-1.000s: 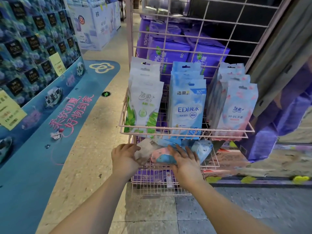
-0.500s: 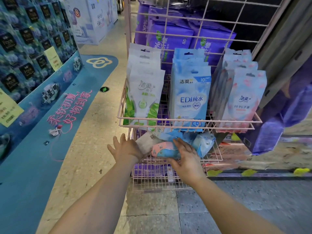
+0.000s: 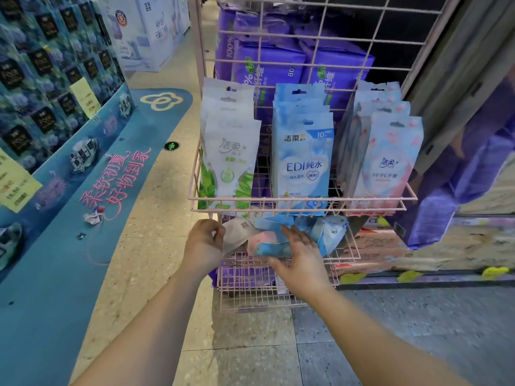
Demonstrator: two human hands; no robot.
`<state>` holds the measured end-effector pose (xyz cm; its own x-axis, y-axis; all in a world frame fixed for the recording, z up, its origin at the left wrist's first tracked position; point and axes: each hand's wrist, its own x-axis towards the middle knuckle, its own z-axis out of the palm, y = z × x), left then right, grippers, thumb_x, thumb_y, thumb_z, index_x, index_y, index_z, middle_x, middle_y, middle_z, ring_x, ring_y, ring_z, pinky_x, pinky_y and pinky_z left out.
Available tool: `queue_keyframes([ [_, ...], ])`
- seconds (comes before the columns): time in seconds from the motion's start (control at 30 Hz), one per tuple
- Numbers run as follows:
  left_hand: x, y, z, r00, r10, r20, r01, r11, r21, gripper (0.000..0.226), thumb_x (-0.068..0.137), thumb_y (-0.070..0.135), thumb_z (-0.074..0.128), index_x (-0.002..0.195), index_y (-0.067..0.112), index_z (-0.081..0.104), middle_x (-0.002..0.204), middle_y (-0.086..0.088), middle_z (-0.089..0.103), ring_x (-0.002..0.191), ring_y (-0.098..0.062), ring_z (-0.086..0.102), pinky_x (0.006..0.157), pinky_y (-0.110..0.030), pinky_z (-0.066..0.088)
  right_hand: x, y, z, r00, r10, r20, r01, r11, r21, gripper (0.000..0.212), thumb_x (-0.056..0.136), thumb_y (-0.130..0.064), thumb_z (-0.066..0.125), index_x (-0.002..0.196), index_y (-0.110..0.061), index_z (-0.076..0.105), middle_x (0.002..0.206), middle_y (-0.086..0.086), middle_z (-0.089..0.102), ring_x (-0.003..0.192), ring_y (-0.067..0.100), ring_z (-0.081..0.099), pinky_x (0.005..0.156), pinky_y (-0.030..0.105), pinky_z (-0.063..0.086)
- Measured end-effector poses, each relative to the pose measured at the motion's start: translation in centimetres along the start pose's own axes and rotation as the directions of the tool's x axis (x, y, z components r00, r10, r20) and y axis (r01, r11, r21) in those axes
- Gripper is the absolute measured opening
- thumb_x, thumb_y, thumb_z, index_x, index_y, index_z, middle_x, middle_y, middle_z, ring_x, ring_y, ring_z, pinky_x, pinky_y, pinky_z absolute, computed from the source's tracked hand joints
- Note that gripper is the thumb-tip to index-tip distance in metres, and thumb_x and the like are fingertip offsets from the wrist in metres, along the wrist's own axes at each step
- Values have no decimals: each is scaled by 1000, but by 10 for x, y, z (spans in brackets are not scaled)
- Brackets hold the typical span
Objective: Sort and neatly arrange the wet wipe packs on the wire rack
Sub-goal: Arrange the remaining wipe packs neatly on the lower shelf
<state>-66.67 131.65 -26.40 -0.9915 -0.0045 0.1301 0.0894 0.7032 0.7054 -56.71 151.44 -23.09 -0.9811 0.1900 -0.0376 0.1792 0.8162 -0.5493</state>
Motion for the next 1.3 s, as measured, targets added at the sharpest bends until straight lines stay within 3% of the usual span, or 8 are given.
queue_keyframes([
  [0.17, 2, 15, 2, 949, -68, 307, -83, 888, 452, 28, 80, 42, 64, 101, 25, 69, 116, 0, 66, 108, -22, 59, 95, -31, 41, -5, -11, -1, 999, -5, 51, 6, 1000, -16, 76, 87, -50, 59, 151, -30, 22, 160, -6, 18, 149, 18, 6, 120, 29, 7],
  [0.3, 15, 20, 18, 958, -41, 285, -134, 814, 566, 42, 77, 41, 63, 116, 33, 50, 123, 8, 59, 118, -19, 54, 113, -53, 12, -5, -8, 2, 999, -29, 33, 29, 1000, -11, 80, 88, -42, 60, 152, -29, 15, 162, -5, 6, 150, 16, -3, 119, 26, 3],
  [0.47, 19, 17, 24, 956, 23, 293, -202, 775, 599, 16, 85, 37, 48, 87, 24, 56, 89, 0, 72, 92, -24, 66, 105, -41, 25, -16, 8, 5, 999, 4, 40, -6, 999, 49, 83, 87, -36, 61, 153, -30, 11, 162, -8, 0, 149, 11, -6, 119, 27, 8],
  [0.63, 17, 34, 9, 979, 24, 203, -124, 861, 494, 23, 85, 36, 57, 68, 22, 62, 77, -4, 68, 76, -29, 63, 63, -28, 42, -13, 12, -2, 997, 27, 76, -31, 998, 47, 83, 88, -38, 60, 153, -29, 9, 163, -5, 0, 149, 10, -6, 117, 24, 5],
  [0.77, 17, 23, 16, 952, -24, 306, -154, 825, 544, 37, 73, 58, 60, 93, 27, 67, 97, 4, 70, 95, -23, 64, 81, -30, 46, -12, 5, -2, 995, 57, 80, -62, 996, 61, 85, 88, -38, 60, 153, -30, 6, 163, -4, -2, 150, 13, -4, 119, 29, 10],
  [1.07, 21, 16, 20, 950, -6, 313, -196, 768, 610, 27, 89, 35, 51, 94, 19, 72, 97, -4, 74, 96, -25, 65, 106, -34, 32, -26, 9, 1, 996, 40, 80, -45, 997, 66, 84, 87, -36, 60, 153, -33, 8, 163, -3, 4, 150, 14, 1, 121, 30, 13],
  [1.17, 17, 20, 16, 979, -13, 203, -81, 889, 451, 22, 90, 31, 57, 99, 22, 75, 103, -5, 74, 103, -27, 63, 111, -37, 30, -22, 6, -3, 991, 60, 122, -68, 995, 71, 86, 88, -38, 60, 153, -33, 4, 163, -4, 1, 150, 13, 1, 121, 32, 15],
  [1.3, 13, 27, 12, 977, -187, 105, 177, 979, 102, 19, 87, 30, 65, 95, 17, 76, 99, -12, 74, 98, -33, 64, 89, -40, 50, -16, 0, -5, 980, 80, 181, -95, 993, 73, 88, 88, -38, 60, 153, -30, 1, 163, -1, 3, 150, 14, 2, 120, 32, 17],
])
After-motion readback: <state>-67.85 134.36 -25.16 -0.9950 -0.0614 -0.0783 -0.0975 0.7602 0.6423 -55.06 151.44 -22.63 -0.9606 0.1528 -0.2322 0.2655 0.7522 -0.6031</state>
